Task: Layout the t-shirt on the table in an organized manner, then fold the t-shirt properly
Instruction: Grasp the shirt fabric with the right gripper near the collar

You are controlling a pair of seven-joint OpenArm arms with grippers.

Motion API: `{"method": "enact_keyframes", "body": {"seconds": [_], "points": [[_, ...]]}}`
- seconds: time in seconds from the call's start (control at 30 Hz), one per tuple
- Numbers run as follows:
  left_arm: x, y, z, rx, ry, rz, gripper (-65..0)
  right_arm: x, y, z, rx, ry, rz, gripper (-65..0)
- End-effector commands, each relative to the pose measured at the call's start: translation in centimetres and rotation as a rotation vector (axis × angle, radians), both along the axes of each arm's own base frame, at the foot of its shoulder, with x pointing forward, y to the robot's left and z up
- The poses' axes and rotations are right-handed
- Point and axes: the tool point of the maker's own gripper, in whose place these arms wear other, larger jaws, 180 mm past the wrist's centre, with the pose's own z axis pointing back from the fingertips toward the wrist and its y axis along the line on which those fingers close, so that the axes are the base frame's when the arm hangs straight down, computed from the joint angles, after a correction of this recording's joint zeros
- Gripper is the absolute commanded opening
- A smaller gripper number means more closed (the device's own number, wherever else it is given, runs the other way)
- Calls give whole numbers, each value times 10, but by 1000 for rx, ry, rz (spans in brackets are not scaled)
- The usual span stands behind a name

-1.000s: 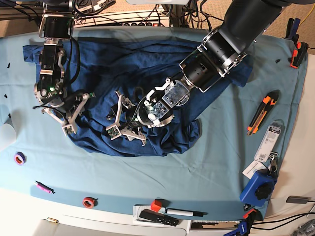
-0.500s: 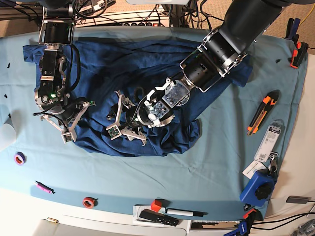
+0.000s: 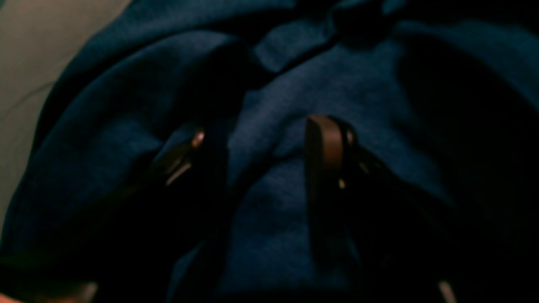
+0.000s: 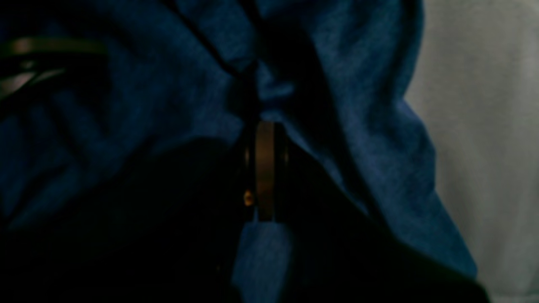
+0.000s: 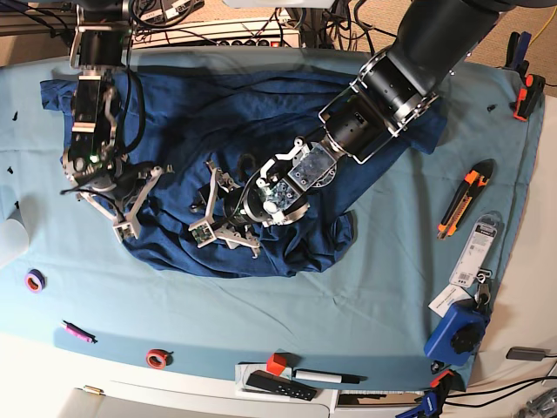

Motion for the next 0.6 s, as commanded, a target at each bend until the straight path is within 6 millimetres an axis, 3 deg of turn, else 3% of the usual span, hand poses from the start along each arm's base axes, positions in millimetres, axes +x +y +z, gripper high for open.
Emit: {"method": "enact_keyframes", "body": {"seconds": [0.0, 0.13, 0.17, 0.23, 0.3, 0.57], "points": [[11, -11, 25, -51, -49, -8, -356, 10, -1, 20, -10, -70, 10, -650], [11, -11, 25, -52, -49, -7, -356, 8, -2, 27, -47, -82, 14, -650], [11, -11, 25, -52, -49, -7, -356, 8, -6, 27, -65, -82, 10, -624], [11, -11, 25, -52, -49, -7, -356, 11, -9, 28, -86, -99, 8, -472], [11, -12, 26, -52, -48, -8, -356, 16, -8, 28, -72, -132, 16, -405], [11, -11, 26, -52, -49, -7, -356, 23, -22, -6, -35, -65, -30, -405]]}}
